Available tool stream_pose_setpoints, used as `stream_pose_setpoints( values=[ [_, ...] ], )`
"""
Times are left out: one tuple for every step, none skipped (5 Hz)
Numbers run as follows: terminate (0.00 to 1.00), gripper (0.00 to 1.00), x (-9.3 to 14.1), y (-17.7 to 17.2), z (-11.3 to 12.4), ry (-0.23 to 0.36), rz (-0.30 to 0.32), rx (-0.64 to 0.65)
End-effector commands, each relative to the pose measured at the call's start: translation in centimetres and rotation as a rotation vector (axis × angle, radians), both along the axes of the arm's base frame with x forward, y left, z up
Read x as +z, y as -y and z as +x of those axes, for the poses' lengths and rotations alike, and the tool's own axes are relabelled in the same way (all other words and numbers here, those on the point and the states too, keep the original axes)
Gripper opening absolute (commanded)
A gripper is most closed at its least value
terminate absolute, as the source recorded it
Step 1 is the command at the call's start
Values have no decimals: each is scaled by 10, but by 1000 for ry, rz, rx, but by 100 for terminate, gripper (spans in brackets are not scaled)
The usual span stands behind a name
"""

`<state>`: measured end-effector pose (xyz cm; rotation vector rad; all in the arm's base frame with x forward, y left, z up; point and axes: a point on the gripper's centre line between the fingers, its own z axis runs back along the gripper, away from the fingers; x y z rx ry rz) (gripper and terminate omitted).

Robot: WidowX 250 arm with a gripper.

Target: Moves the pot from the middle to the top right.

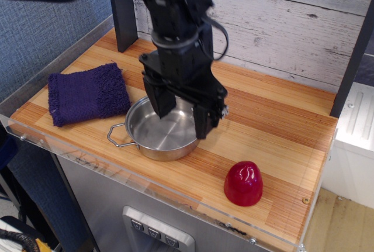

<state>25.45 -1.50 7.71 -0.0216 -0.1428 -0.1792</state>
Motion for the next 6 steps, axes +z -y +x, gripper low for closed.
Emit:
stream_pose_setpoints(
  values=[
    [0, 100, -16, 1, 7, -1, -6, 8],
    [0, 100, -30, 0, 6, -6, 5, 41],
    [0, 100, -39, -2, 5, -10, 24, 65],
    [0, 100, -46, -5, 0, 25, 63, 90],
    [0, 100, -53, -8, -4, 34, 80, 116],
    [0, 0, -51, -9, 0, 71, 103, 136]
  ],
)
